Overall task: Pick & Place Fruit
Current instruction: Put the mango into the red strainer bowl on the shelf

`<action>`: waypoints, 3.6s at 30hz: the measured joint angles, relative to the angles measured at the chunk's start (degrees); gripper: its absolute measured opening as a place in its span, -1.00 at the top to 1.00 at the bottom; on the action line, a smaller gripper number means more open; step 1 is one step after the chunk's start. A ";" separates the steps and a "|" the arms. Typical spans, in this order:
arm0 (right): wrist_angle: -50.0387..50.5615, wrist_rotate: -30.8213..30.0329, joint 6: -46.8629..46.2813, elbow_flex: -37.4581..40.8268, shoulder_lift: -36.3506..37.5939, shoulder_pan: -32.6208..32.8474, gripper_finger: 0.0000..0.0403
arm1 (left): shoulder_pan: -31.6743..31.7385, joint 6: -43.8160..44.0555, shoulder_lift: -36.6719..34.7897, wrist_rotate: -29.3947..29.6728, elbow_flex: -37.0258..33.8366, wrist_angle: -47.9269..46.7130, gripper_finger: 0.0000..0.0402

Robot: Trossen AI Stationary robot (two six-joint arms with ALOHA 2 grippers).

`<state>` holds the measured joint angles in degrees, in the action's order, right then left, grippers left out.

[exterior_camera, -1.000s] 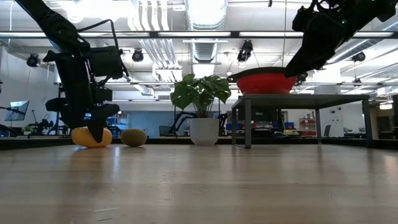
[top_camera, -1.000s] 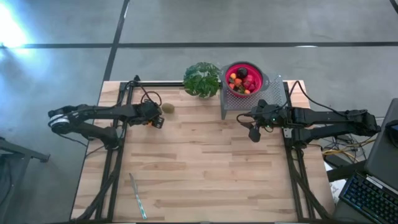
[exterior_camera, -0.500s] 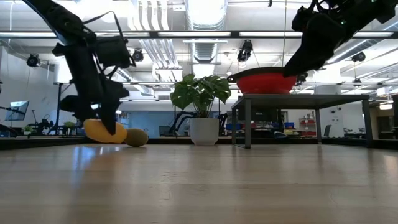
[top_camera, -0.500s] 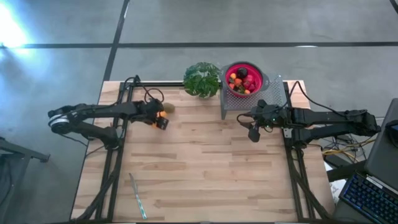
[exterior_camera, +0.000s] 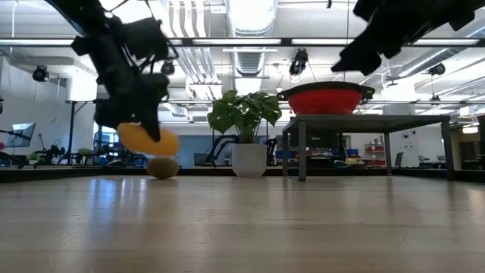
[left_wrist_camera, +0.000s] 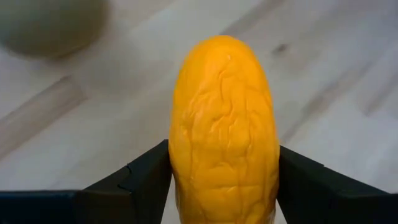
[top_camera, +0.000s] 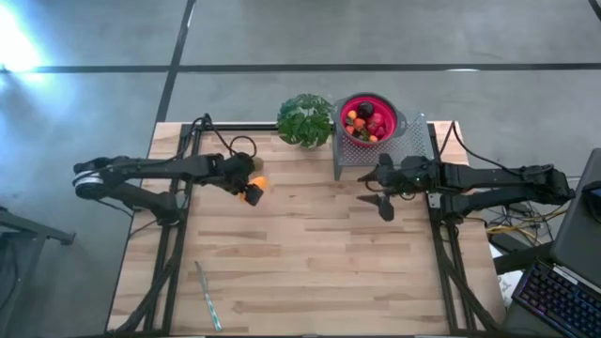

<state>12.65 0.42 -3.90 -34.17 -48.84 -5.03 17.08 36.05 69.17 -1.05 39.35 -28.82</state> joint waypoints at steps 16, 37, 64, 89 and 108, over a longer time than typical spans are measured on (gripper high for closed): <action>-11.79 -5.49 12.19 -1.08 -0.87 19.33 -0.24 | -17.34 7.29 1.72 -1.44 1.78 28.90 -0.24; 5.50 -48.88 25.78 -23.19 -27.80 36.74 -0.56 | -19.83 19.61 20.92 -10.50 8.09 62.87 -0.24; 33.29 -61.86 25.26 -45.31 -46.69 37.02 -0.69 | -18.75 23.36 24.65 -18.12 17.16 59.36 -0.24; 30.51 -61.94 29.64 -45.20 -46.53 35.42 -0.21 | -18.23 23.30 24.59 -19.19 18.47 59.20 -0.25; 30.05 -62.35 29.36 -45.20 -46.51 35.18 -0.19 | -18.25 16.69 24.57 -20.57 18.67 59.49 -0.81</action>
<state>42.70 -61.93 25.45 -79.37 -95.35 30.15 -1.17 52.74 93.73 -21.62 58.02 30.66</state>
